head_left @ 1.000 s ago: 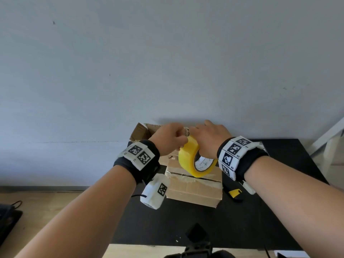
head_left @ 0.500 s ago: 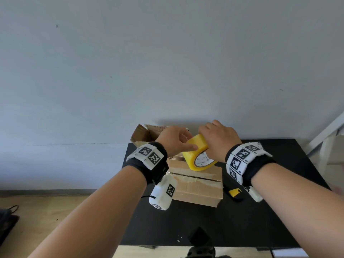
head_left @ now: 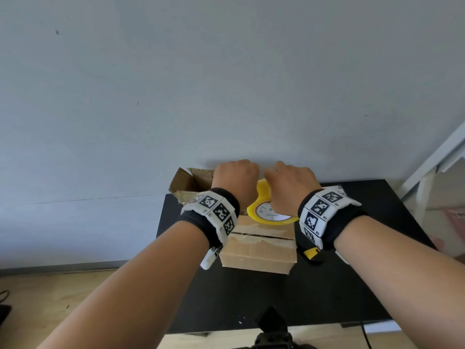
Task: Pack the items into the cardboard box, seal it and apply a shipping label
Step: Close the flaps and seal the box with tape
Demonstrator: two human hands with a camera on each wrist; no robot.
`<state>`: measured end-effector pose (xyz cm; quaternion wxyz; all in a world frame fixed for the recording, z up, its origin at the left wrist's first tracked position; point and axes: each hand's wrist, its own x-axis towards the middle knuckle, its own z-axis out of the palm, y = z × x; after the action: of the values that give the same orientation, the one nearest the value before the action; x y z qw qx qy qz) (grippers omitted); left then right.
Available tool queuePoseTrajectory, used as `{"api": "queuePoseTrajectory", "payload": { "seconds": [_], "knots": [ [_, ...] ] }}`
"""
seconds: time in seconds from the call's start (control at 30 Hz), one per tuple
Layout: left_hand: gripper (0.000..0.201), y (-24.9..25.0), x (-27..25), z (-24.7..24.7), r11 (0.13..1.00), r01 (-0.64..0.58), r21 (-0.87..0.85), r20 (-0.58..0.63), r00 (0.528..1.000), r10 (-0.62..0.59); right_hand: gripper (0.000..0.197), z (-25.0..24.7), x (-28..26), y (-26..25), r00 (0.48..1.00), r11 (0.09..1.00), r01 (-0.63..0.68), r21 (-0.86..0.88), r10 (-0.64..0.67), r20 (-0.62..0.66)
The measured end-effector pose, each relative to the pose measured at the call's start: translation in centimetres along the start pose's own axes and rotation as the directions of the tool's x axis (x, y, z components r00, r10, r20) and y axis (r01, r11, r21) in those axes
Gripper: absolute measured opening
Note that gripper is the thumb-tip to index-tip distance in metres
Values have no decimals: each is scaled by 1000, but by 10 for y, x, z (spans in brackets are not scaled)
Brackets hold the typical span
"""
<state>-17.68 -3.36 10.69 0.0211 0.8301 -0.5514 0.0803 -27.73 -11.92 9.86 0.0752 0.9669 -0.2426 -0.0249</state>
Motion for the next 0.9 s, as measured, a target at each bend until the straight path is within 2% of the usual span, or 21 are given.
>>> {"api": "queuePoseTrajectory", "payload": {
  "seconds": [0.07, 0.1, 0.17, 0.2, 0.23, 0.27, 0.3, 0.33, 0.37, 0.47, 0.57, 0.63, 0.73, 0.83, 0.9],
  "knots": [
    [10, 4, -3, 2, 998, -62, 30, 7, 998, 62, 26, -3, -1, -2, 1000, 1000, -6, -8, 6, -2],
    [8, 2, -3, 4, 998, -66, -7, 31, 997, 66, 26, -3, -2, -2, 1000, 1000, -3, -8, 3, 4],
    [11, -7, -1, 5, 969, -21, -248, 133, 989, 56, 29, -2, -5, -2, 1000, 1000, 2, -5, -2, 27],
    [14, -12, 0, 7, 895, 51, -442, 212, 976, 50, 30, -1, -8, -1, 1000, 1000, 2, 1, -2, 30],
    [15, -17, -1, 8, 754, 164, -636, 290, 956, 37, 33, 0, -10, -2, 1000, 1000, 2, 6, -2, 26],
    [15, -20, -3, 7, 566, 289, -772, 362, 932, 18, 36, 0, -11, -3, 1000, 1000, 9, 6, -9, 16],
    [14, -22, -6, 6, 385, 392, -836, 425, 905, 1, 38, 1, -11, -5, 1000, 1000, 22, 1, -22, 6],
    [17, -22, -7, 4, 249, 454, -856, 467, 884, -6, 41, 1, -12, -7, 999, 999, 34, -5, -34, 0],
    [23, -22, -8, 3, 189, 466, -864, 473, 881, -10, 42, 2, -12, -9, 999, 999, 38, -14, -38, -5],
    [38, -22, -6, 1, 212, 374, -903, 373, 927, -45, 38, 4, -14, -6, 997, 998, 52, -41, -54, -49],
    [41, -23, -6, 2, 165, 350, -922, 345, 937, -62, 31, 7, -16, -1, 994, 999, 47, 9, -46, -104],
    [38, -23, -8, 5, 96, 350, -932, 344, 936, -73, 32, 9, -16, -1, 993, 997, 19, 72, -10, -115],
    [36, -27, -13, 9, -3, 336, -942, 335, 938, -89, 30, 17, -17, 3, 995, 974, -68, 217, 82, -57],
    [34, -31, -18, 12, -201, 328, -923, 351, 932, -93, 34, 23, -24, 11, 972, 833, -223, 506, 228, 53],
    [22, -33, -19, 11, -313, 336, -888, 376, 923, -77, 40, 26, -26, 13, 956, 719, -262, 644, 284, 72]
  ]
}}
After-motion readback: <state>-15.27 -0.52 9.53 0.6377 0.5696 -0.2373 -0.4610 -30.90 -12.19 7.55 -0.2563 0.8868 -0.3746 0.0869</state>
